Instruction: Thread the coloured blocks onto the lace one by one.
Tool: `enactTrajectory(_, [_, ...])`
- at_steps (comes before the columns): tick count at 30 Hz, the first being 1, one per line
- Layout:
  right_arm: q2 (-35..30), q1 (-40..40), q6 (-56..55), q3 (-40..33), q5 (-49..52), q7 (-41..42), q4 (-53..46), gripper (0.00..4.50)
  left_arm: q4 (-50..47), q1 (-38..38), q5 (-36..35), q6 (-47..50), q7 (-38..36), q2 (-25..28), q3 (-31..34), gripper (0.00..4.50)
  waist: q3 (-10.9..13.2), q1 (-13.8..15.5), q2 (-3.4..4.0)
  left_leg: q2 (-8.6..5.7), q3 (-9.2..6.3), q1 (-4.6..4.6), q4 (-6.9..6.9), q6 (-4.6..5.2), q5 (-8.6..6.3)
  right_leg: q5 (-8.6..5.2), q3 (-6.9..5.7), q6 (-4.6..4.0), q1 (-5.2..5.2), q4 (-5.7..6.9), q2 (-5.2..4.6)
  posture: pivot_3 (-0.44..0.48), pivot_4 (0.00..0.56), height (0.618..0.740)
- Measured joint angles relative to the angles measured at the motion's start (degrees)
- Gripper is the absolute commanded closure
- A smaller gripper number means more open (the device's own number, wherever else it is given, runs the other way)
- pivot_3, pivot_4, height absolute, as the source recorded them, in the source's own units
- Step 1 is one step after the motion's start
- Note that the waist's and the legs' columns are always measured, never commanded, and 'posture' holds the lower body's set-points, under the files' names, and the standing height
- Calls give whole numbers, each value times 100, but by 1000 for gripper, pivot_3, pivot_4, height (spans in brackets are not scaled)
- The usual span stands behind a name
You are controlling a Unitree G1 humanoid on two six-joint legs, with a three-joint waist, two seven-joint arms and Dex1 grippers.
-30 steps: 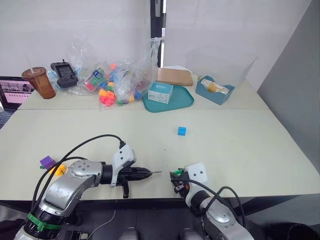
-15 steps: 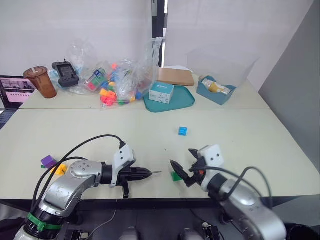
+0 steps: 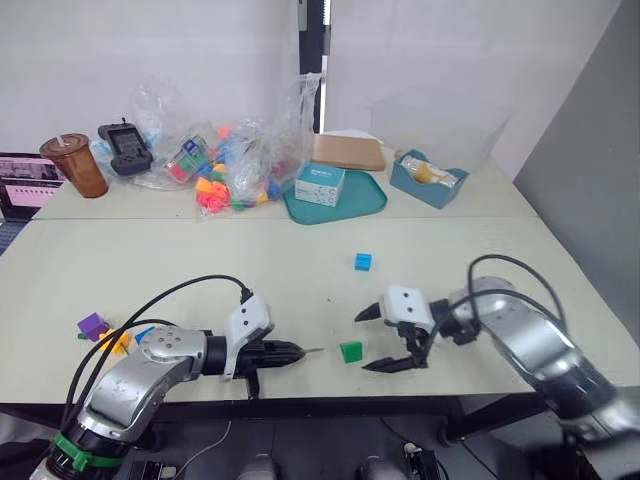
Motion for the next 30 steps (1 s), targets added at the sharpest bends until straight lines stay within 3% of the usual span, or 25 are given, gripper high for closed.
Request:
enactTrajectory(8, [356, -121, -685, 67, -281, 501, 684, 38, -199, 156, -14, 65, 88, 8, 23, 4500, 1, 42, 2, -1, -1, 2, 1, 0, 0, 0, -3, 0, 1, 8, -2, 0, 150, 740])
enactTrajectory(11, [387, -107, -878, 65, -307, 575, 774, 840, -219, 159, -15, 66, 110, 34, 32, 4500, 1, 27, 2, -1, -1, 4, 1, 0, 0, 0, -3, 0, 2, 10, -2, 0, 150, 740])
enactTrajectory(18, [499, -61, -1039, 8, -307, 638, 928, 3174, -221, 179, -18, 73, 148, 99, 41, 4500, 1, 21, 2, -1, -1, 21, 1, -1, 0, 1, -1, -1, 9, 22, -1, 0, 150, 740])
enactTrajectory(26, [502, 52, -836, -50, -396, 503, 725, 3183, -215, -134, 98, 211, 219, 85, -279, 4500, 1, 22, 2, -1, -1, 33, 1, -1, 0, 1, 0, -1, 20, 22, 1, 0, 150, 740])
enactTrajectory(30, [585, 50, -480, -52, -517, 376, 526, 3183, -138, -560, 275, 461, 398, -195, -695, 4500, 0, 6, 0, 1, -1, 34, 1, -1, 0, 1, 1, -1, 21, 23, 4, 0, 150, 740])
